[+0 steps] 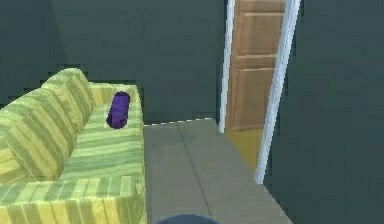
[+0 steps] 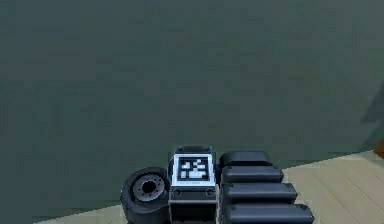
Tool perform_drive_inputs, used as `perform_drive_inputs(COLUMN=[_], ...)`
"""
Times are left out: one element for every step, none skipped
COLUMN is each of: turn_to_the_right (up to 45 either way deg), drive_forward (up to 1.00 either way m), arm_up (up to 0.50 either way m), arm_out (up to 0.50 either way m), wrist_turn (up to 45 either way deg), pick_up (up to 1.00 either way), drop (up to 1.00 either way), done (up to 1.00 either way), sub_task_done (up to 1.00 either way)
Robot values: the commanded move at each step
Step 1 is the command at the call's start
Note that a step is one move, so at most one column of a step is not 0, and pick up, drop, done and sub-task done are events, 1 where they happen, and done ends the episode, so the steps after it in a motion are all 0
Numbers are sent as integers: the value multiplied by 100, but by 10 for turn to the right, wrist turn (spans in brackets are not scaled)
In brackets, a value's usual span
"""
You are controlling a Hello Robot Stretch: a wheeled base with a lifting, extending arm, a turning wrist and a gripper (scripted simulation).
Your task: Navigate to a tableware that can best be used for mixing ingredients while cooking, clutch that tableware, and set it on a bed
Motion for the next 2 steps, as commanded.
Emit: perform_drive_inputs(turn_to_the_right=[210,0], drive_forward=[0,75], arm_up=[0,0], arm_out=[0,0], wrist_turn=[0,0], pick_up=[0,0], drop=[0,0], done=[0,0], sub_task_done=[0,0])
